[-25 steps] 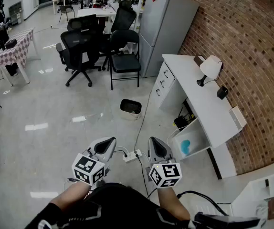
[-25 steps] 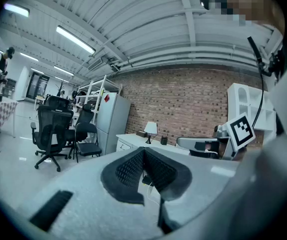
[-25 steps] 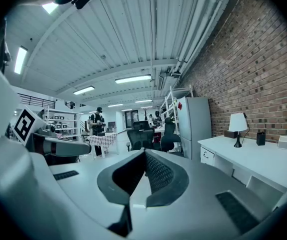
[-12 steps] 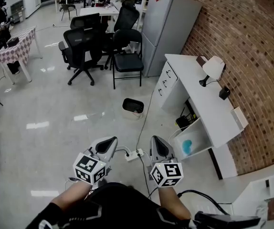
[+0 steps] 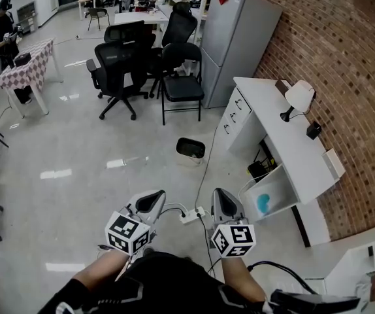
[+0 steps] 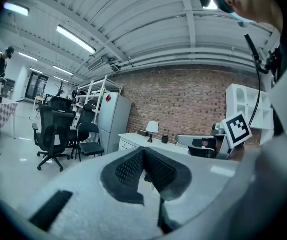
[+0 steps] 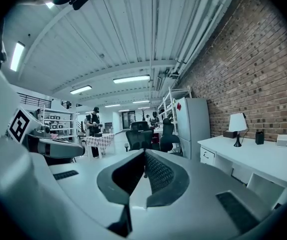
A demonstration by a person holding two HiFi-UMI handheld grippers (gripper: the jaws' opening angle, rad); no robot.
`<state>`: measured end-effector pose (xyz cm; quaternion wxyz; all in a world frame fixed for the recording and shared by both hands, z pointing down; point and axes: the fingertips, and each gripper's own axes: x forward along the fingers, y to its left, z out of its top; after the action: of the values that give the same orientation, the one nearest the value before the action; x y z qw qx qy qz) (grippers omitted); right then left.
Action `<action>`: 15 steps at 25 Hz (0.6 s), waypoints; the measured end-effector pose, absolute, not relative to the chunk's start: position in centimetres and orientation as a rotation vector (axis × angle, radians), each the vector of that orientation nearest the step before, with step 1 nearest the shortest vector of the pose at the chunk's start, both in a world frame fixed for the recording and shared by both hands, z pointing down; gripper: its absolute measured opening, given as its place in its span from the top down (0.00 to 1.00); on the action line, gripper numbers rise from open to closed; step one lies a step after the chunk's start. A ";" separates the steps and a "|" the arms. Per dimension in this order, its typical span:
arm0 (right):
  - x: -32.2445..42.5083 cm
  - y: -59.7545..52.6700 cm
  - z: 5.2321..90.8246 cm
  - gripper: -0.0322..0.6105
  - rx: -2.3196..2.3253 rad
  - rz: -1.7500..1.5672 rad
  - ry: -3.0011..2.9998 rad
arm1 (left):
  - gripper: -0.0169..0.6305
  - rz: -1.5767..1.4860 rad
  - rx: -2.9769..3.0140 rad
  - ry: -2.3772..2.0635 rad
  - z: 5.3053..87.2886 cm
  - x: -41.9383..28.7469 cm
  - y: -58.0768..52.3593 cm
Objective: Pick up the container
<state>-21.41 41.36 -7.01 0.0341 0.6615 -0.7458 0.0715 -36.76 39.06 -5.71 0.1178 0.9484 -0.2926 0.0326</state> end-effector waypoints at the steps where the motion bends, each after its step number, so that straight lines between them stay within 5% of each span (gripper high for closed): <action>1: -21.8 41.2 -7.0 0.94 2.039 0.213 -2.287 | 0.96 0.089 2.779 -0.858 -5.7 -37.3 38.8; 15: -27.3 39.6 -6.1 0.94 2.018 0.225 -2.217 | 0.96 0.027 2.765 -0.797 -4.5 -42.6 36.2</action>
<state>-27.25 39.56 -6.13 0.0678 0.6698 -0.7357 0.0746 -42.64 36.21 -4.50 0.1315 0.9525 -0.2744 0.0093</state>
